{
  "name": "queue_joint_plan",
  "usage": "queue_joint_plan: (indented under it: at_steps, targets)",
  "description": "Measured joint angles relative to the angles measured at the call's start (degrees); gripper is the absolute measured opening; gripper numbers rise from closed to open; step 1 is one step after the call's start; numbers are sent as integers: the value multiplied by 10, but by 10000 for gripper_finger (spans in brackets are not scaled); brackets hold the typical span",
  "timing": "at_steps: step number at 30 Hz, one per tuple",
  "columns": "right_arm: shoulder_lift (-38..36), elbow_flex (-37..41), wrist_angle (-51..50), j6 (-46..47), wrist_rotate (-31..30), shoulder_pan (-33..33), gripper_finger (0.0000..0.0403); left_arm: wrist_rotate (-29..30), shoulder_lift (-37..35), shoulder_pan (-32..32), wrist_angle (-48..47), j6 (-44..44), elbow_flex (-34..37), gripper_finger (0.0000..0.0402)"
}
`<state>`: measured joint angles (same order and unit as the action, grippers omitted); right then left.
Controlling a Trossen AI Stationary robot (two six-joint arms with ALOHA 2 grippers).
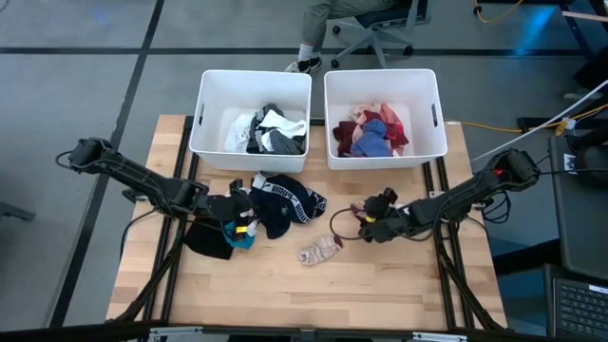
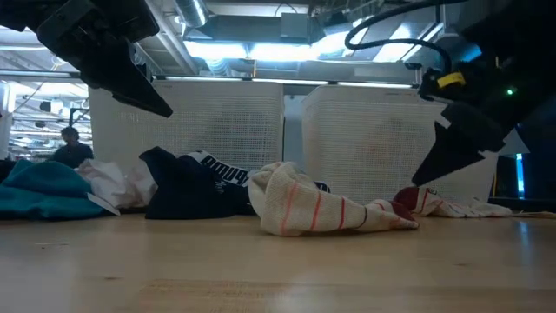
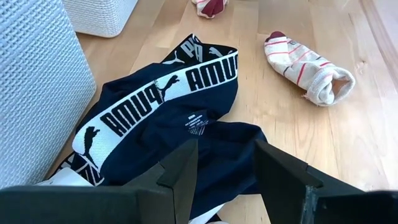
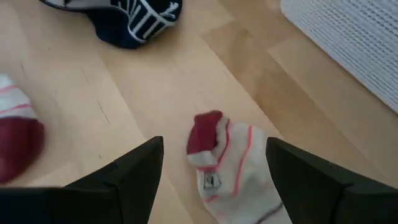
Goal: Sort clothes
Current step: Put the top brown stripe sock into the right white laundry bin
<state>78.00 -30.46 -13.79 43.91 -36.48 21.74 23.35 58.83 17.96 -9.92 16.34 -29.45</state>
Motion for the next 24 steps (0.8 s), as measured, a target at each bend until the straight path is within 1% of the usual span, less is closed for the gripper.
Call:
queue_joint_plan:
  at_steps: [1,4,6,8,10,14,17,19,21,24]
  targets:
    - [0,8,18,-5,-3,0,285,0,0,0,0,0,0,143]
    - [0,36,81,-8,-47,0,285,0,0,0,2,3,0,143]
    - [0,44,101,-24,-37,0,285,0,0,0,2,4,0,143]
    - [0,44,96,-29,-19,0,285,0,0,0,2,3,0,143]
    - [2,44,96,-30,-14,0,282,0,0,0,2,3,0,143]
    - [22,44,91,-33,-6,-3,260,0,0,0,1,2,0,143]
    - [51,44,93,-32,9,-6,230,0,0,0,1,2,0,143]
    - [69,44,98,-32,11,-8,202,0,0,0,1,2,0,143]
    - [80,44,107,-31,10,-8,166,0,0,0,1,2,0,143]
    - [84,43,111,-37,1,-7,99,0,0,0,2,2,0,143]
